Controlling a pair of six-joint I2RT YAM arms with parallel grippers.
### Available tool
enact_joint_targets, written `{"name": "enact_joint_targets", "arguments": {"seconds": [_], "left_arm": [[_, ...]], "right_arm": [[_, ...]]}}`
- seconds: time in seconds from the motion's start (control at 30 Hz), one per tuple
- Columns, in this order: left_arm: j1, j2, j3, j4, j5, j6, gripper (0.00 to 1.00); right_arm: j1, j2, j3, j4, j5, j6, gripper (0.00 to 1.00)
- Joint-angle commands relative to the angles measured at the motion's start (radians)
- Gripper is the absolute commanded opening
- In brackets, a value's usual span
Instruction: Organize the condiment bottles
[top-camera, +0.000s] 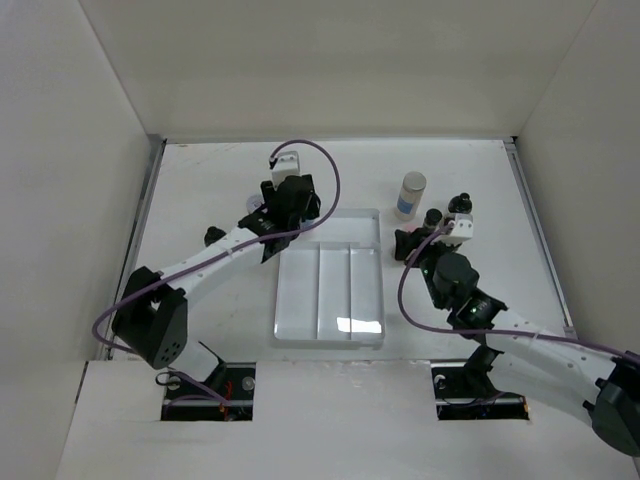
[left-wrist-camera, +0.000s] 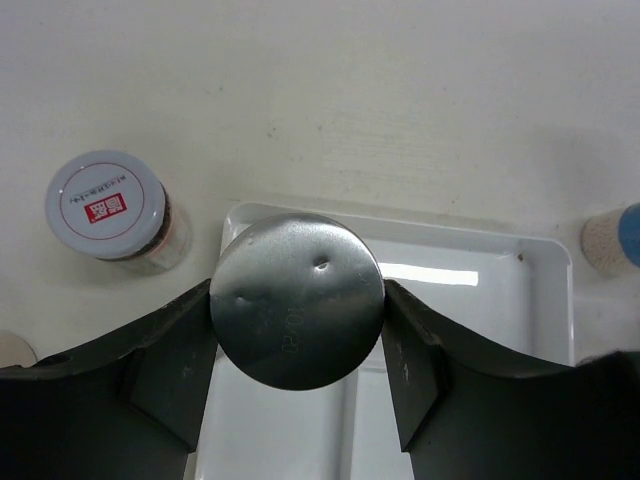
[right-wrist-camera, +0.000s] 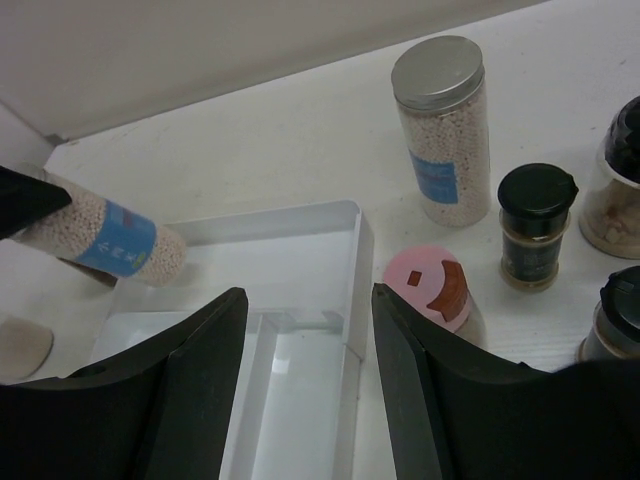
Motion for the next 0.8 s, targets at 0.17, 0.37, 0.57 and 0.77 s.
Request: {"name": "enact_joint_targets", "arguments": {"seconds": [0.17,0.37,0.57,0.77], "left_arm": [[-0.024,0.055,-0.018,0.192,-0.056,0.033,0.37],[-0.056,0.106,-0.027,0.212,-0.169,0.090,0.44],[-0.054,0.118,-0.064,0.262,-0.166,0.092,0.64],[-0.059,0.060,-0.102,0.304,-0.165,0.088,0.85]], "right_arm": [[-0.009,0.024,0.009,0.056,0.023,0.014,0.66],[-0.040,0.030,0.056,0.033,0.014,0.017,0.63],[-0.116,0.128,0.232,-0.115,0.008,0.016,0.51],[-0.271,0.255,0.412,-0.197,-0.024,-0.019,0.88]]}}
